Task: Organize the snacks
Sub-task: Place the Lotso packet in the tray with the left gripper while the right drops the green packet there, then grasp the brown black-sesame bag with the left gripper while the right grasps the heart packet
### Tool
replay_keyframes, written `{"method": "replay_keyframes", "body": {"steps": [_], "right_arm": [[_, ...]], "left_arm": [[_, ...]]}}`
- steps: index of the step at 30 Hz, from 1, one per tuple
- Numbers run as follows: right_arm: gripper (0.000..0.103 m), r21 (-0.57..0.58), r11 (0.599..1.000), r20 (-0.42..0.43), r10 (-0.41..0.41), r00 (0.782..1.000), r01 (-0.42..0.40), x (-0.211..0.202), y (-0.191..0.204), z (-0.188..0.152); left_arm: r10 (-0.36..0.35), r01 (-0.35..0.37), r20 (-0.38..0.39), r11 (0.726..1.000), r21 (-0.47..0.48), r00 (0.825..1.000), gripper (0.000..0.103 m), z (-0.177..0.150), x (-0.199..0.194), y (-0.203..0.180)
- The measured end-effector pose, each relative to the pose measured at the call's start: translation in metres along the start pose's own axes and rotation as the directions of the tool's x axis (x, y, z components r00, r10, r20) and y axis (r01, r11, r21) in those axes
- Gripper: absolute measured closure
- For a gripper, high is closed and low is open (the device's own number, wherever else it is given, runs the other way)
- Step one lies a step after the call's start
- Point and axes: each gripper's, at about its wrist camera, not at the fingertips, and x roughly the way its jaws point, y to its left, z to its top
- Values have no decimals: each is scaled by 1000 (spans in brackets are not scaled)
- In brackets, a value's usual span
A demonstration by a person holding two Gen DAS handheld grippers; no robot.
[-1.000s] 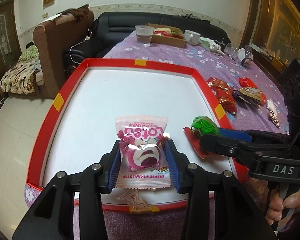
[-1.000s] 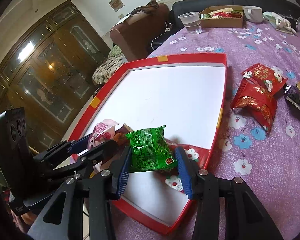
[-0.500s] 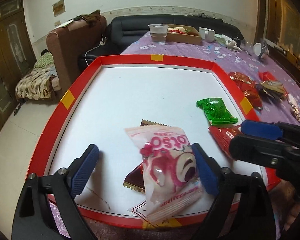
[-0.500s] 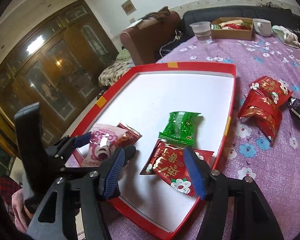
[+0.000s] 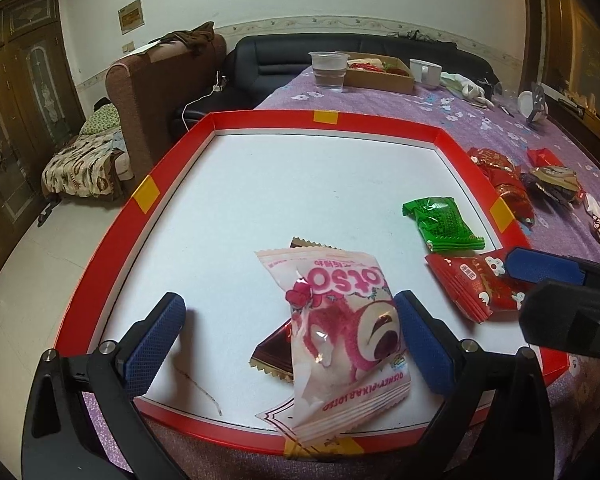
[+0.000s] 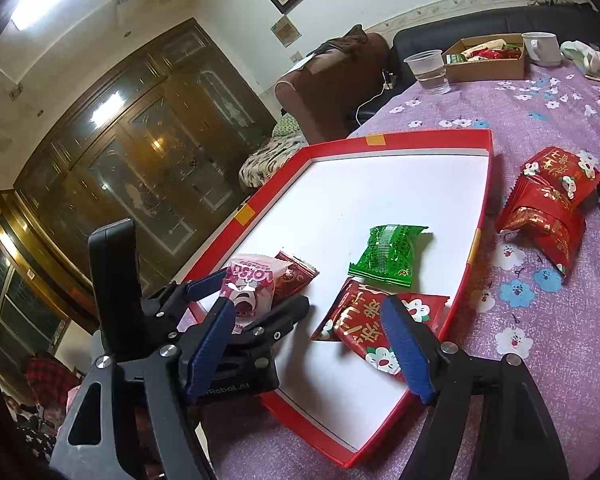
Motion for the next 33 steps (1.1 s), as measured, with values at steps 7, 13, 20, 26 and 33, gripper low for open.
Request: {"method": "replay_keyframes", "body": {"steps": [7,13,20,26,33], "right_arm": [[26,13,1000,15,22,1000,-22,-8,-2,-4],[23,82,993,53,79,995,-83,-26,-16,-11],[14,166,982,168,63,984,-91,-73,-42,-29],[14,163,986,279,-89,956,44,-147,-71,-33],[12,259,913,283,-385,878,317,-226,-130,-18]], "left_arm": [[51,-51,19,999,-9,998,0,-2,-3,0],[139,-140,69,990,5,988,0,-8,-10,-7],[117,-115,77,993,-34,990,0,-17,-33,-14],[54,-66,150,995,75,987,0,-5,-64,-53],[-61,25,143,970,243,988,0,15,-75,-120]]}}
